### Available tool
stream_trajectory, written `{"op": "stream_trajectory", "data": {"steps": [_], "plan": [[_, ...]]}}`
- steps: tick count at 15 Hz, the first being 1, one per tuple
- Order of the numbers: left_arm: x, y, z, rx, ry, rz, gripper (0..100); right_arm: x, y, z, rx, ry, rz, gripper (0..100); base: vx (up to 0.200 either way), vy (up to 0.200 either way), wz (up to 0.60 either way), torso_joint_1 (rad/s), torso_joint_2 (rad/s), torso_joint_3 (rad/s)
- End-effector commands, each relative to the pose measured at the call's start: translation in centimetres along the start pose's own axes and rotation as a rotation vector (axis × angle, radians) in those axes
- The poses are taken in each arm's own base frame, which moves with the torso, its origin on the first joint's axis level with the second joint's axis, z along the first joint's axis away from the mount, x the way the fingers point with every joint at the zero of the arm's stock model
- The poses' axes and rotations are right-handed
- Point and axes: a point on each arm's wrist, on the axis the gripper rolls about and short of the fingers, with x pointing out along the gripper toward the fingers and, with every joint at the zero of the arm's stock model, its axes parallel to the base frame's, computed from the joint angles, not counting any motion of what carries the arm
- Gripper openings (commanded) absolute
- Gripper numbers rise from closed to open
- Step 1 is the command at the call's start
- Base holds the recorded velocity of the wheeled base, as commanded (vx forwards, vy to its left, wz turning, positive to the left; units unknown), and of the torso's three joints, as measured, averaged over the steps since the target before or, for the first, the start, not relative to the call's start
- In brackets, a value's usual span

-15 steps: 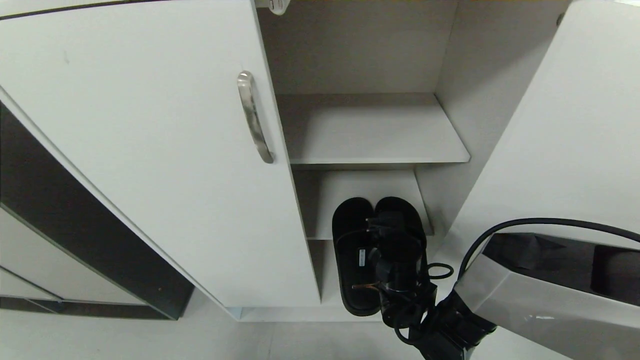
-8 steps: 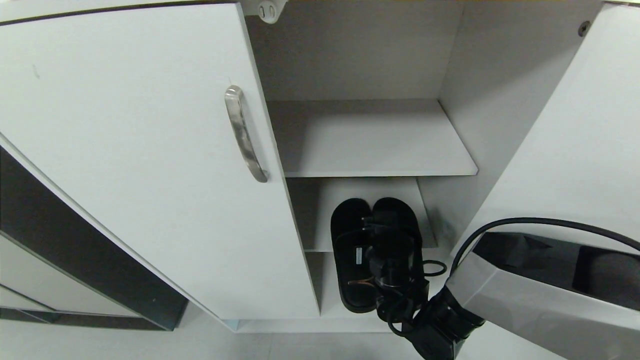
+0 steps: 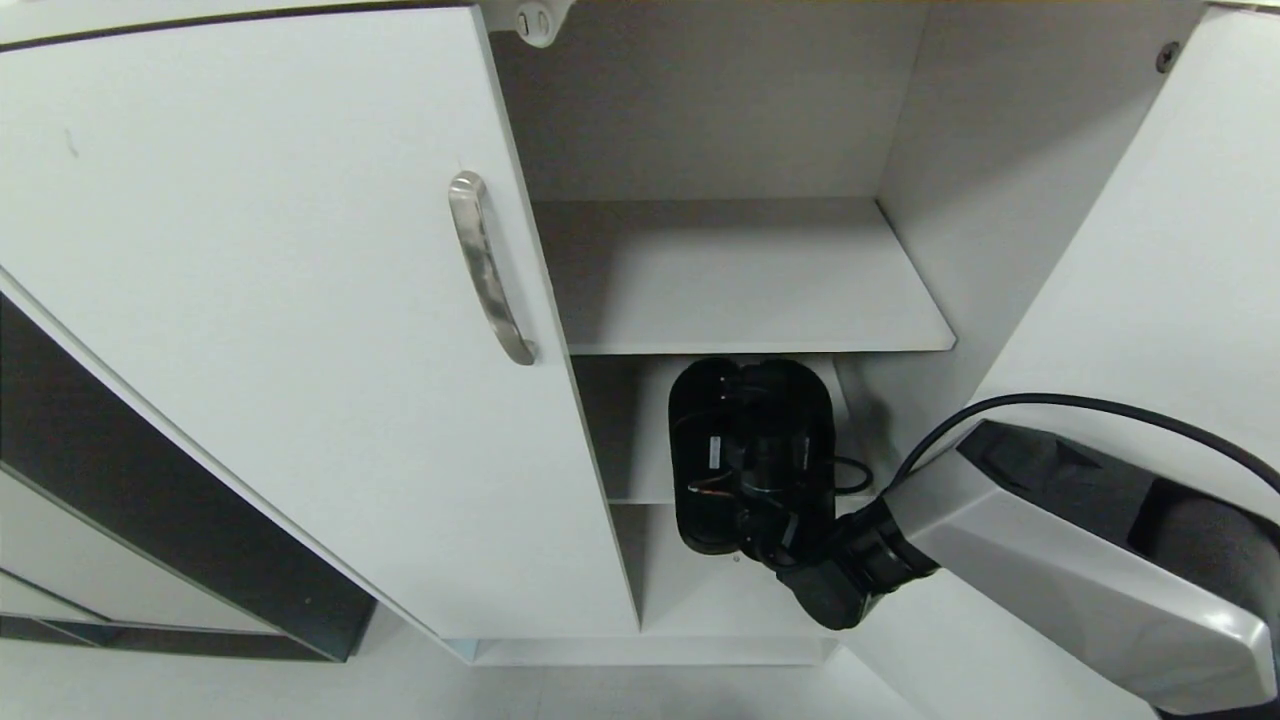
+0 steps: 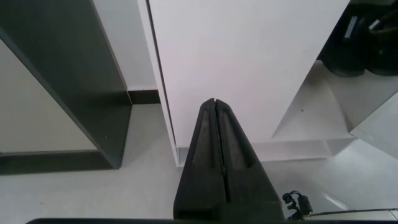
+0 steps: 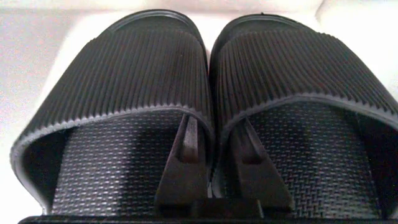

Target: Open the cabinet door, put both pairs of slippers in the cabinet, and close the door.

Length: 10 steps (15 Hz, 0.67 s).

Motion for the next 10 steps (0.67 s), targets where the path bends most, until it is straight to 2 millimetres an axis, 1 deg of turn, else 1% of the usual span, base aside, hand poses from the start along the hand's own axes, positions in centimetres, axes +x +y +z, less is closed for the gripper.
{"op": "stream_trajectory", "data": {"steps": [1, 2, 4, 7, 10], "plan": [[0.0, 0.0, 0.0, 0.0, 0.001, 0.0, 0, 1.2, -0.1, 0.7, 0.014, -0.015, -0.009, 0, 0.0, 0.0, 0.0, 0.0, 0.0, 0.0], [0.0, 0.0, 0.0, 0.0, 0.001, 0.0, 0, 2.1, -0.2, 1.0, 0.019, -0.022, -0.022, 0, 0.0, 0.0, 0.0, 0.0, 0.0, 0.0], [0.0, 0.0, 0.0, 0.0, 0.0, 0.0, 0, 3.0, -0.4, 0.9, 0.02, -0.024, -0.035, 0, 0.0, 0.0, 0.0, 0.0, 0.0, 0.0], [0.0, 0.0, 0.0, 0.0, 0.001, 0.0, 0, 3.9, -0.4, 1.1, 0.03, -0.035, -0.032, 0, 0.0, 0.0, 0.0, 0.0, 0.0, 0.0], [0.0, 0.0, 0.0, 0.0, 0.001, 0.002, 0, 4.4, -0.3, 0.7, 0.025, -0.024, -0.039, 0, 0.0, 0.0, 0.0, 0.0, 0.0, 0.0]]}}
